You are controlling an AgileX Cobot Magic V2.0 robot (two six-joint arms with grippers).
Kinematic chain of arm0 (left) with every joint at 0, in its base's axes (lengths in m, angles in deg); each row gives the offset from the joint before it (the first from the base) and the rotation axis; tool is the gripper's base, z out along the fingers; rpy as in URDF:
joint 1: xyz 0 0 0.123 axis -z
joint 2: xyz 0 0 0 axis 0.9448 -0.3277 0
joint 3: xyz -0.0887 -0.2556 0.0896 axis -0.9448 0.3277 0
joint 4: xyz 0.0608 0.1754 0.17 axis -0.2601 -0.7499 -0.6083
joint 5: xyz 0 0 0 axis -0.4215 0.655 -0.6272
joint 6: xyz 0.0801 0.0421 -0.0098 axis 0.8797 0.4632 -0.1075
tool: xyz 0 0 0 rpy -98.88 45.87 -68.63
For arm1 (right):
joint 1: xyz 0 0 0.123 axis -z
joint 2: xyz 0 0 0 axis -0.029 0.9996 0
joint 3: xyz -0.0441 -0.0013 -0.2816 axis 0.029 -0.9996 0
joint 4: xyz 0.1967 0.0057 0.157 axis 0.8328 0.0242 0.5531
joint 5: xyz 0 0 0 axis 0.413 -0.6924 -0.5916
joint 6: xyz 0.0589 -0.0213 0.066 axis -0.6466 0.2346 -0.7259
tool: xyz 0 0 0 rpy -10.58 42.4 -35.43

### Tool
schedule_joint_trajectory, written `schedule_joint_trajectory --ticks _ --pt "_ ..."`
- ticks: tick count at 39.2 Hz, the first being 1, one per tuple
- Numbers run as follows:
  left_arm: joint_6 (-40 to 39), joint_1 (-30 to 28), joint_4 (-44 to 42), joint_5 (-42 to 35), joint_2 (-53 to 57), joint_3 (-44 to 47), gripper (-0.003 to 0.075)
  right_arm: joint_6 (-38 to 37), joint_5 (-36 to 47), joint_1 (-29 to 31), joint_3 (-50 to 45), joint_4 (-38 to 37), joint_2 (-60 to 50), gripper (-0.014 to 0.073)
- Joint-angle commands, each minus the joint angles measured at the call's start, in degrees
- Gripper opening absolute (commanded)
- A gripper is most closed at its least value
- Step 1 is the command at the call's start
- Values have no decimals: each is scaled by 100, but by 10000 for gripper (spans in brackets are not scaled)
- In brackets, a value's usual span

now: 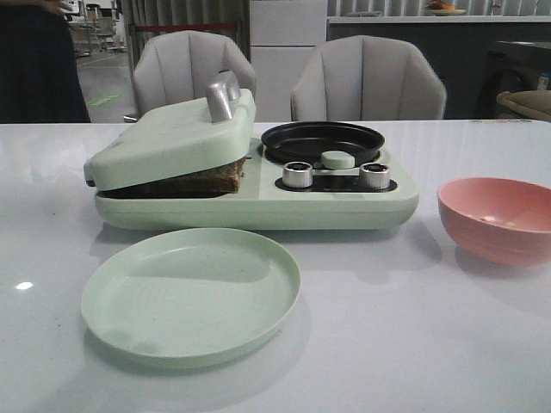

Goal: Make breakfast with bread and shrimp

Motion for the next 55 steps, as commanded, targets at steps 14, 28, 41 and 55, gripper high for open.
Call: schedule_joint_trajectory --ticks 14,28,41,55 --pt "-2347 -25 -3251 434 1881 216 187 37 253 4 159 -12 40 595" --pt "-2422 -25 -2933 -437 3601 1930 188 37 253 4 159 -12 40 595" --pt "-2422 -25 -2581 -1132 5204 3643 188 37 253 4 159 -12 40 595" --pt "-2422 -25 -2203 -1177 6840 5070 187 37 253 4 159 -12 40 595"
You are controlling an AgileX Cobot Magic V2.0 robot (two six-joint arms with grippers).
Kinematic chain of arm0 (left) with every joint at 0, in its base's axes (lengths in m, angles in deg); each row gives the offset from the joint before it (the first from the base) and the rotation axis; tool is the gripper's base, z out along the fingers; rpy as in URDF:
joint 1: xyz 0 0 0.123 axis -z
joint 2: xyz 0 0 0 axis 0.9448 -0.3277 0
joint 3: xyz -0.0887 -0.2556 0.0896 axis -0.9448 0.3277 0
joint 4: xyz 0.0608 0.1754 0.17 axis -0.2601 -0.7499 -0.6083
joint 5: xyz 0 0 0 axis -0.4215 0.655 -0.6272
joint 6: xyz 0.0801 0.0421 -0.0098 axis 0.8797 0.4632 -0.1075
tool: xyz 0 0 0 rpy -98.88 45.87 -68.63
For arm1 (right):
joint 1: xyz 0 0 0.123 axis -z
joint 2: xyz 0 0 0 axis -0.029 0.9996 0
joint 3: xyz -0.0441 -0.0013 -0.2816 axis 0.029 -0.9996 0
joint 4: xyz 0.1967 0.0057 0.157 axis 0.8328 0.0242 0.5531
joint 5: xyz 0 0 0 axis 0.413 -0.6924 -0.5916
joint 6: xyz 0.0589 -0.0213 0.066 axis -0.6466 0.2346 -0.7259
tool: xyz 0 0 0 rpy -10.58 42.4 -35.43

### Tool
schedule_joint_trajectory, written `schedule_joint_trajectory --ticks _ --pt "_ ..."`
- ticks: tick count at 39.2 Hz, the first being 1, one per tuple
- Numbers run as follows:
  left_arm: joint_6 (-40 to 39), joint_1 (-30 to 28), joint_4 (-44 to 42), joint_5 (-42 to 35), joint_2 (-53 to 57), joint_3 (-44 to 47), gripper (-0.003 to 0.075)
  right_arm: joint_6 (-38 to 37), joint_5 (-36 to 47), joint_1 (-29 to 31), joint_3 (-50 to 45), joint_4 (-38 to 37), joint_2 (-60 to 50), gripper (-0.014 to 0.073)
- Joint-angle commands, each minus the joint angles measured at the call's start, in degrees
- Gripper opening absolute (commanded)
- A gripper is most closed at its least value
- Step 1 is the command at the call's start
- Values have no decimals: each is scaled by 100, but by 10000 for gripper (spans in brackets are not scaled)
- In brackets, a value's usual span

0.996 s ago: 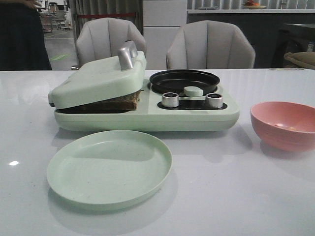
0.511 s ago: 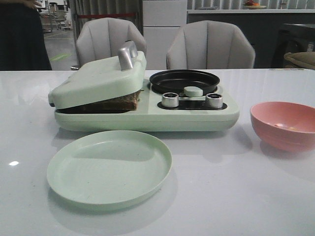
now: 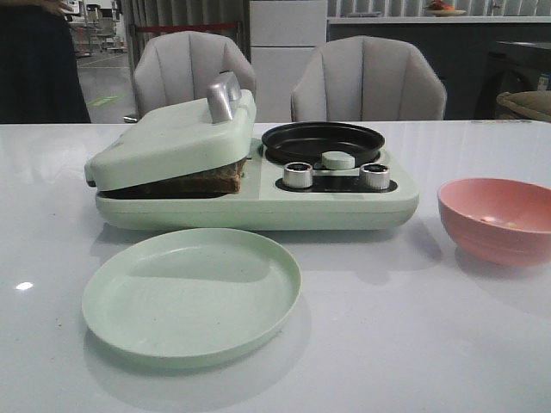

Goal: Make breakfast with bread and shrimp

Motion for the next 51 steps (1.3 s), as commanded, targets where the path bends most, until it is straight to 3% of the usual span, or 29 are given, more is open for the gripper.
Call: schedule_joint_trajectory --ticks 1,15,18,22,47,51 --pt "-67 -12 137 -496 378 139 187 37 253 4 159 -12 40 595" --pt "-67 -12 204 -515 1576 535 187 37 253 4 159 -12 40 595" --pt "-67 -12 204 -528 1594 535 176 37 253 4 159 -12 40 595" --pt "-67 -12 204 -528 1594 544 106 37 246 4 159 -12 40 595" --pt "-67 -12 204 -776 1594 692 114 37 347 4 159 0 49 595" --pt "-67 -12 204 -776 1594 692 114 15 364 4 187 447 56 595"
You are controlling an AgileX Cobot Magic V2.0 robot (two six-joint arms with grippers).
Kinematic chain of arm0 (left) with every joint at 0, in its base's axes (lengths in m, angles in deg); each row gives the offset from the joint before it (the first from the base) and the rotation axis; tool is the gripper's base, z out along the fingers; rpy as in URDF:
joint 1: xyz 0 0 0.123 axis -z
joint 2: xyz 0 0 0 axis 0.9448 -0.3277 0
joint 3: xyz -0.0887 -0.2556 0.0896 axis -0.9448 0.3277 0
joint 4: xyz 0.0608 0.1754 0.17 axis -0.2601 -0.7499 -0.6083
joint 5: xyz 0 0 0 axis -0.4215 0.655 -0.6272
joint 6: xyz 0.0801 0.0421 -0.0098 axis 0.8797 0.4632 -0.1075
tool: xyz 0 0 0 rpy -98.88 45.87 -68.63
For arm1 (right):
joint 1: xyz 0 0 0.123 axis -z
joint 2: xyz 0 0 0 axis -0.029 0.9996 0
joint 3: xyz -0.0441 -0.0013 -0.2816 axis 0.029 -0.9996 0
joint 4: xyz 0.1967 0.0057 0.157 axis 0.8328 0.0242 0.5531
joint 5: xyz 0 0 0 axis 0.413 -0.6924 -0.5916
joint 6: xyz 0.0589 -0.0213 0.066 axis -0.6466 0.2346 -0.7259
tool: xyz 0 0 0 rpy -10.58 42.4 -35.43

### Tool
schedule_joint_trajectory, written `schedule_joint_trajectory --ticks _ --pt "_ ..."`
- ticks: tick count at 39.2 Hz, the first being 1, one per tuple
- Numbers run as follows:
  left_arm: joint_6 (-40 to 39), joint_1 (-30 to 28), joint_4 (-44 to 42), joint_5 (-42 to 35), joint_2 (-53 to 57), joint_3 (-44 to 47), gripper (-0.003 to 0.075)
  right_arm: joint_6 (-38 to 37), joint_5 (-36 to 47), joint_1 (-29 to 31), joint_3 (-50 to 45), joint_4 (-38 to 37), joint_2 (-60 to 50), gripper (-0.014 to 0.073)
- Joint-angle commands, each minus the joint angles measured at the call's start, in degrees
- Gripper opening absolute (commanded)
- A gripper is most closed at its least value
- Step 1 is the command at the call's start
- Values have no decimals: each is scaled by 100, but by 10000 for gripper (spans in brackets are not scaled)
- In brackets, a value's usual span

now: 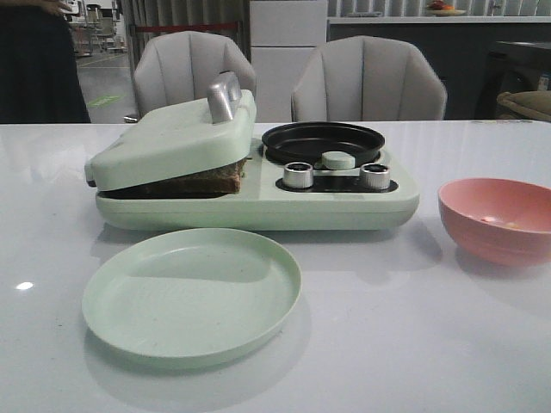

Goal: Make breakfast with bread and shrimp

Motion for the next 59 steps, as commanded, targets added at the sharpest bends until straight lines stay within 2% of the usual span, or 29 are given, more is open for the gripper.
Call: schedule_joint_trajectory --ticks 1,5,11,22,35,38,41,48,56,59 --pt "-57 -12 85 -476 -65 -138 114 15 330 4 208 436 56 595" --pt "-57 -12 85 -476 -65 -138 114 28 352 4 375 510 202 595" --pt "-57 -12 85 -476 -65 -138 114 472 416 4 791 358 708 595" --pt "-57 -12 85 -476 -65 -138 114 480 349 4 926 363 1492 595" --pt "-57 -12 85 -476 -65 -138 114 631 385 4 930 359 1552 595" --pt "-57 -12 85 -476 -65 -138 114 538 503 4 950 97 1559 595" --pt "-57 -12 85 -476 -65 -138 114 -1 502 33 1011 -408 1604 595" --pt "-57 -12 85 -476 -65 -138 114 -2251 367 310 1228 -2021 1954 595" --pt "-57 -12 85 -476 -65 -138 114 -4439 -167 992 1793 -3685 2669 595" --pt "-57 -12 85 -476 -65 -138 114 -5175 -347 1326 2015 -4101 2922 595"
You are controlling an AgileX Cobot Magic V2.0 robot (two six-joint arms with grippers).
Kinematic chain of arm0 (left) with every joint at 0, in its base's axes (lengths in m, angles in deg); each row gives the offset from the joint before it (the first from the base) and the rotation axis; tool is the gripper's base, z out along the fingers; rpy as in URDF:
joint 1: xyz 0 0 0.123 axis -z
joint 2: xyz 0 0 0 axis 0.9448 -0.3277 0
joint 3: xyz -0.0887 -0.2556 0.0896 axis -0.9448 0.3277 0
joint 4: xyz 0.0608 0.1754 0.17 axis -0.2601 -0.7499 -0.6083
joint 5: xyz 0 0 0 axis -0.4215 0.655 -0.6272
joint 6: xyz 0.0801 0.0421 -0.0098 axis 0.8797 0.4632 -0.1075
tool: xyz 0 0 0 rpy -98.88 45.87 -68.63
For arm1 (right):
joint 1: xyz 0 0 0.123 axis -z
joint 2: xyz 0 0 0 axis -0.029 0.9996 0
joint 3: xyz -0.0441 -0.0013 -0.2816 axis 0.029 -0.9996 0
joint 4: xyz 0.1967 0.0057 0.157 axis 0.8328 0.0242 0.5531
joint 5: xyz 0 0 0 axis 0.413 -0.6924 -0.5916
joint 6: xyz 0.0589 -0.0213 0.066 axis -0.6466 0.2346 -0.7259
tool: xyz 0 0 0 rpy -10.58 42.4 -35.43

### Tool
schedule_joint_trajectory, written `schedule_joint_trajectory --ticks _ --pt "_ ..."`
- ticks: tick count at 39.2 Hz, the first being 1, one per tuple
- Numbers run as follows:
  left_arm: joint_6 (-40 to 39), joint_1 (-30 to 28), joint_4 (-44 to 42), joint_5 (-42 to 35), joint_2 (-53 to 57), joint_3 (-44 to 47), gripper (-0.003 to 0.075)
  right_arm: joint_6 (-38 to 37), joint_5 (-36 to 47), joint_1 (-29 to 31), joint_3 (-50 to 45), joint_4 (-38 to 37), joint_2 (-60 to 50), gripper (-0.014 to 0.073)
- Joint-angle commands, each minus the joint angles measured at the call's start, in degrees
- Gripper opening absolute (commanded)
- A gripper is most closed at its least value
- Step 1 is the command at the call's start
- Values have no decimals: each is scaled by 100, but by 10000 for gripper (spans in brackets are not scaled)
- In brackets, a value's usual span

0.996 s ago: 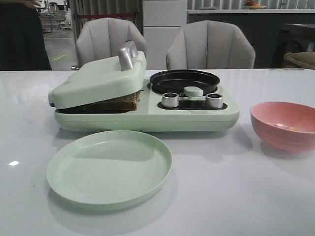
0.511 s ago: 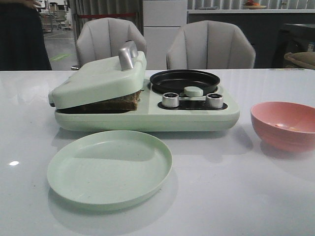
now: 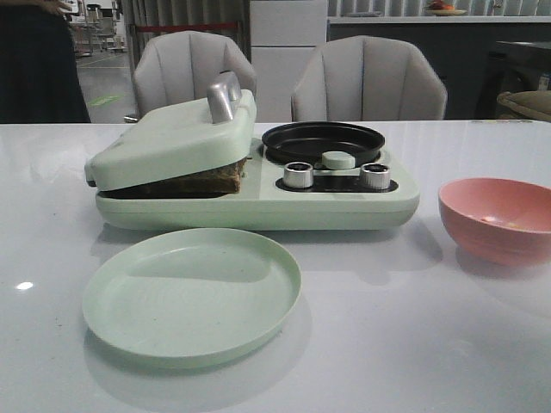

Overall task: Make breakfast with bread and shrimp
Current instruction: 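Reach the right gripper to the pink bowl rim and grasp it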

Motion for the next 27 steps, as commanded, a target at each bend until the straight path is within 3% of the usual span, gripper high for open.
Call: schedule_joint_trajectory --ticks 1,5,18,27 --pt "-57 -12 85 -454 -65 -138 114 -967 148 391 477 -666 355 595" --pt "-57 -12 85 -454 -65 -138 114 -1375 52 833 656 -714 659 595" --pt "-57 -12 85 -454 -65 -138 114 -1506 -260 2151 1015 -457 1929 595" --pt "-57 -12 85 -454 -65 -138 114 -1823 -455 2388 1565 -940 3070 595"
